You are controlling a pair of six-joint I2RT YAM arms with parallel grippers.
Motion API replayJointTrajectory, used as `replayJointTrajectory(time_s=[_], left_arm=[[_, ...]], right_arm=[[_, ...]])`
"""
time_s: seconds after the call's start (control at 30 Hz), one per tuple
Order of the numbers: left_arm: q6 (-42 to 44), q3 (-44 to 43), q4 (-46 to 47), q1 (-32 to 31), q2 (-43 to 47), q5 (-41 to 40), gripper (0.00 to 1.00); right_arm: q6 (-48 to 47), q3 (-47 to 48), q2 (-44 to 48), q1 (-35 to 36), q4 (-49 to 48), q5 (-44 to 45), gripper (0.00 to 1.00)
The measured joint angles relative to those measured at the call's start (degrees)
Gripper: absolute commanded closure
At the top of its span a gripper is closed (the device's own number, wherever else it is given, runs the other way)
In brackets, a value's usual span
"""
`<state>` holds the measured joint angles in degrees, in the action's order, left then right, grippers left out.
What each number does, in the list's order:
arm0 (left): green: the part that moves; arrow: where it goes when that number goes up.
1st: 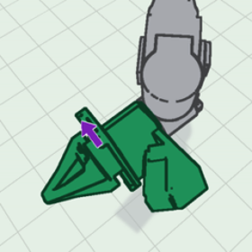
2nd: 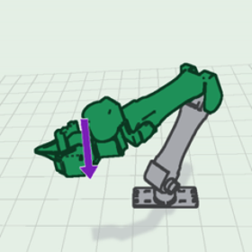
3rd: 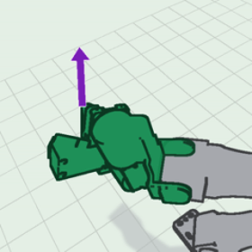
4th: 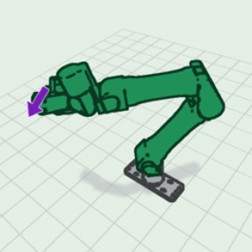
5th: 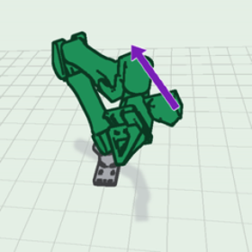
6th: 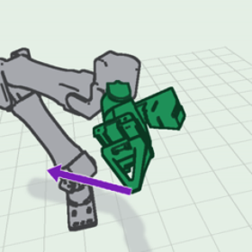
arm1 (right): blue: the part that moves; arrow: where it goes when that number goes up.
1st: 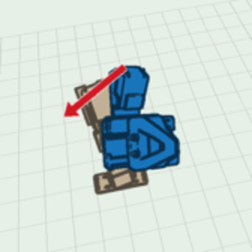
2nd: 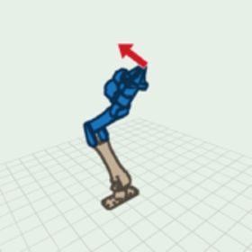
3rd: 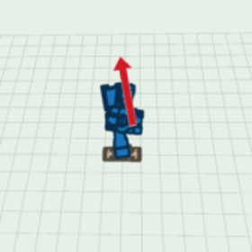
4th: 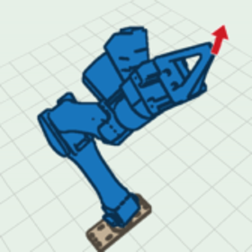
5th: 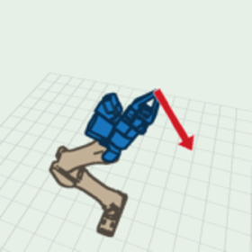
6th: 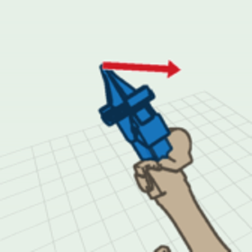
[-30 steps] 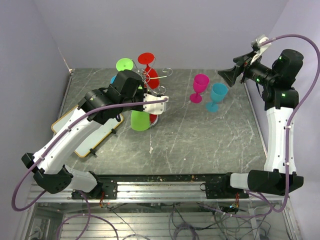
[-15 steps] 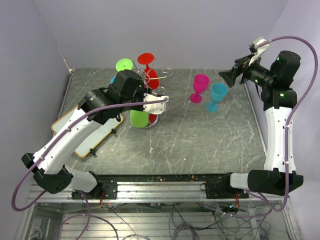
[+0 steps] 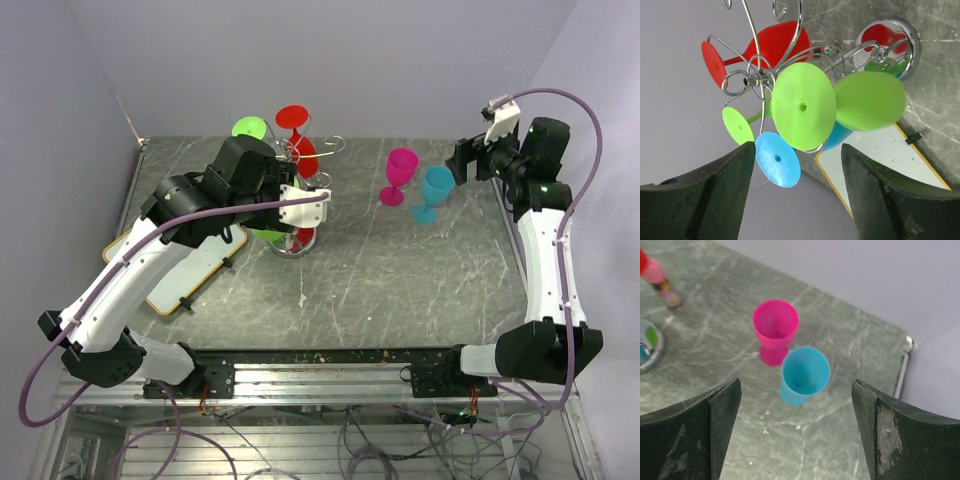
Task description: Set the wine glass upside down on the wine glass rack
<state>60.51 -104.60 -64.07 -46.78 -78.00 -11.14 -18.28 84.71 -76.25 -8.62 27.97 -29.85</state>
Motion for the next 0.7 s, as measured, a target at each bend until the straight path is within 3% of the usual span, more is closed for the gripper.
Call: replayJointTrajectory(time_s=[0.3, 0.7], left_arm=[[-3.61, -2.84, -3.65, 0.0, 1.66, 3.72, 0.05], [-5.9, -2.89, -4.0, 0.13, 4.24, 3.93, 0.04]], right_arm=[[0.74, -2.54, -6.12, 0.0, -1.11, 13.03, 0.17], [3.45, 4.83, -19.65, 0.66, 1.99, 21.44, 0.33]])
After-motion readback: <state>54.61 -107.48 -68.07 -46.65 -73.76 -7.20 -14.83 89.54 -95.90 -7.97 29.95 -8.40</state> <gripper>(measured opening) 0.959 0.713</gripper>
